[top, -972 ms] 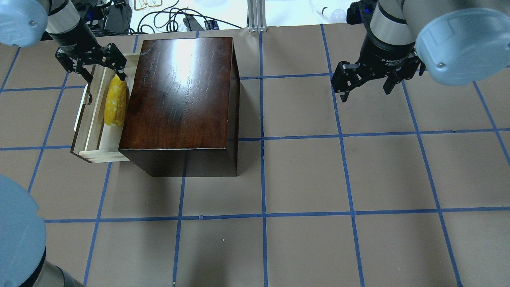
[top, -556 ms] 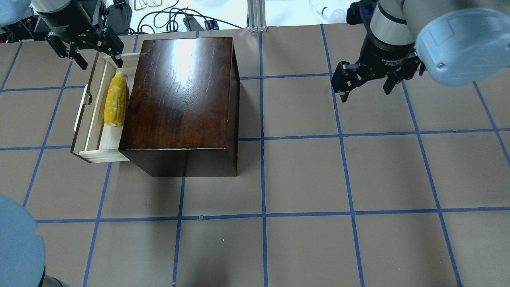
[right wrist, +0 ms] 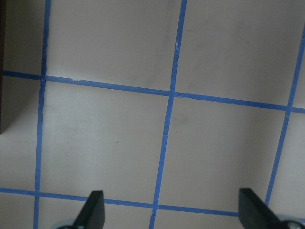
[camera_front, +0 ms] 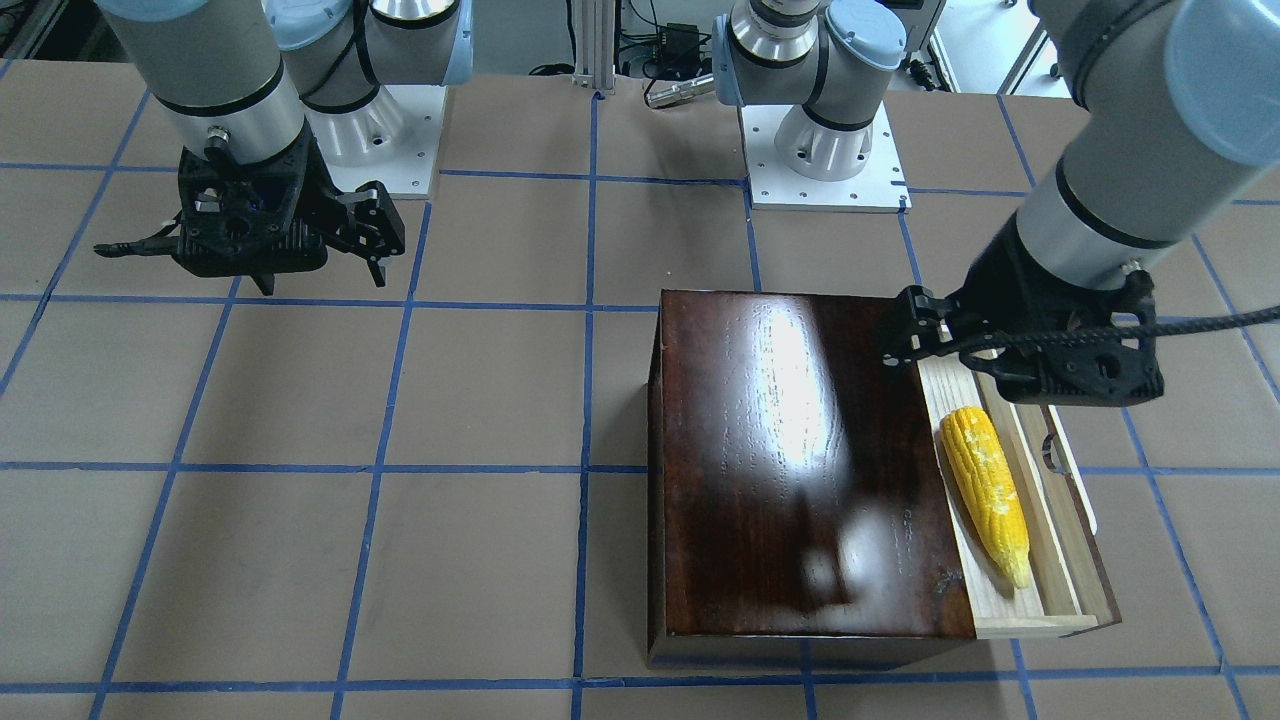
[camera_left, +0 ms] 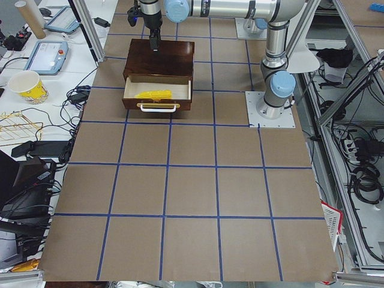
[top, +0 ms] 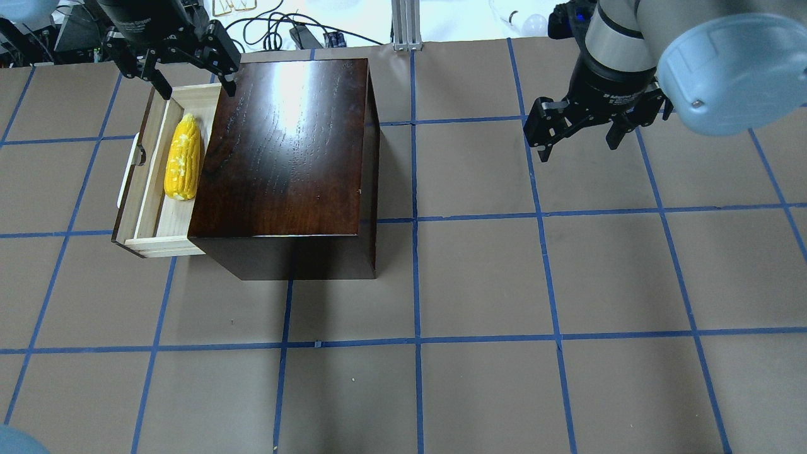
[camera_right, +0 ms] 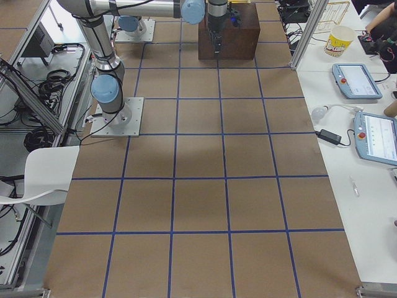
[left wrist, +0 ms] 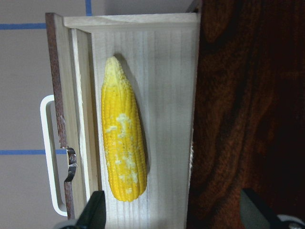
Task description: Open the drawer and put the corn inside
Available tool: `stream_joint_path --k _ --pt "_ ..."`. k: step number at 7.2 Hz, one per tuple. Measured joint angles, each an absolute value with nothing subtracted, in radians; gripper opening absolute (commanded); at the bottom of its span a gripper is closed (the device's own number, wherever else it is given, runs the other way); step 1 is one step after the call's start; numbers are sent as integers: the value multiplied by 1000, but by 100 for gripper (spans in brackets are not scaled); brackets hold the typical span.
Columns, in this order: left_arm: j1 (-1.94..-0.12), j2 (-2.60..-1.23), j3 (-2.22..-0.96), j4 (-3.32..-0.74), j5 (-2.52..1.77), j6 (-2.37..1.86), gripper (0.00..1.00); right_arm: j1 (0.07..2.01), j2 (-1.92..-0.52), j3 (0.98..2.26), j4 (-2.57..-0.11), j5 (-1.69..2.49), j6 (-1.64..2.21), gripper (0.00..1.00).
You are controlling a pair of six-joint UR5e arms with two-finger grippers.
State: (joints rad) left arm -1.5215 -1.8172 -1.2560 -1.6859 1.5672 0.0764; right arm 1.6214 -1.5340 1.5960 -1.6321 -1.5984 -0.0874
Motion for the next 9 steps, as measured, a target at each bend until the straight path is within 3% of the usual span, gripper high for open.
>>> stream_joint_path --k 9 --pt "-1569 -1727 -1392 -1721 1561 71 100 1619 -1534 1596 -1632 -1598 -87 100"
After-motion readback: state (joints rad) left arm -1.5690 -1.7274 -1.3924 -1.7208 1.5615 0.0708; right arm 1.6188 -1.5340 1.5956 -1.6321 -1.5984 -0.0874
